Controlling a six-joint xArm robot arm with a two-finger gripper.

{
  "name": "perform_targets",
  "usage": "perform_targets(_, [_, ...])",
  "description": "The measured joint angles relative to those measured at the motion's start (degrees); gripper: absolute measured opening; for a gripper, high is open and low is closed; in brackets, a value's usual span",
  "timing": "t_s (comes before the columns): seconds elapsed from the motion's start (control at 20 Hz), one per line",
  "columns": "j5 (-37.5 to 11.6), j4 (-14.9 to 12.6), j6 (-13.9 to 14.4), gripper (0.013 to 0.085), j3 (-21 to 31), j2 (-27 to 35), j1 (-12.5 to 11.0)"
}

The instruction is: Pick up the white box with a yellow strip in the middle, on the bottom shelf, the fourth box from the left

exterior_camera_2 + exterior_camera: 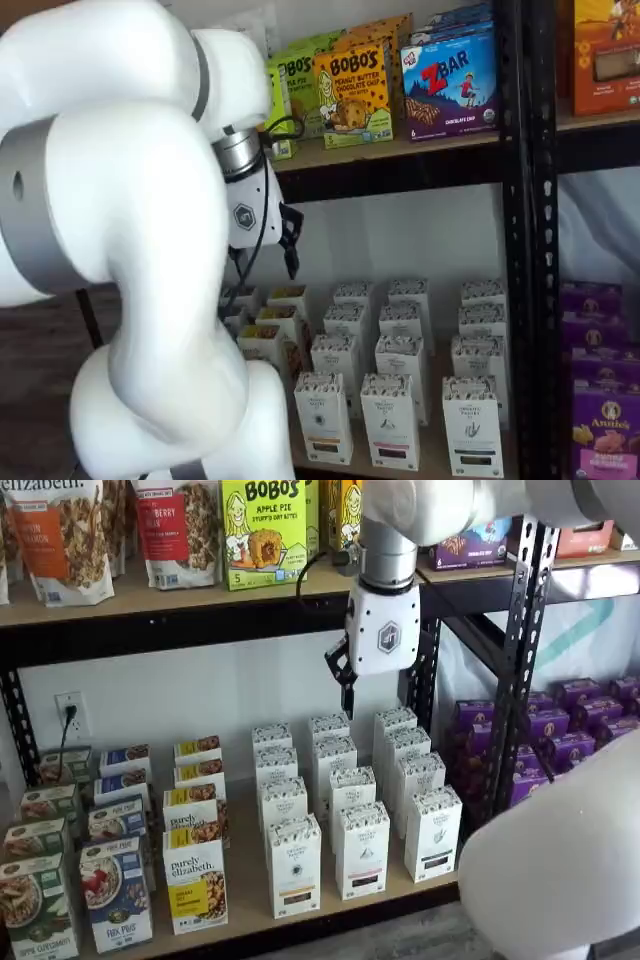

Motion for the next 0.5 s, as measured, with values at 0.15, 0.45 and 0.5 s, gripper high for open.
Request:
perform_targets(0.15, [-2.73,0.37,-0.22,0.0850,0.63,1.79,-0.22])
perform_targets(0.45, [-9.66,1.62,-2.48,0.0850,2.10,5.82,-2.10])
perform_targets(0.5, [-10.82,1.71,-2.93,0.0850,2.26,6.70,-2.54])
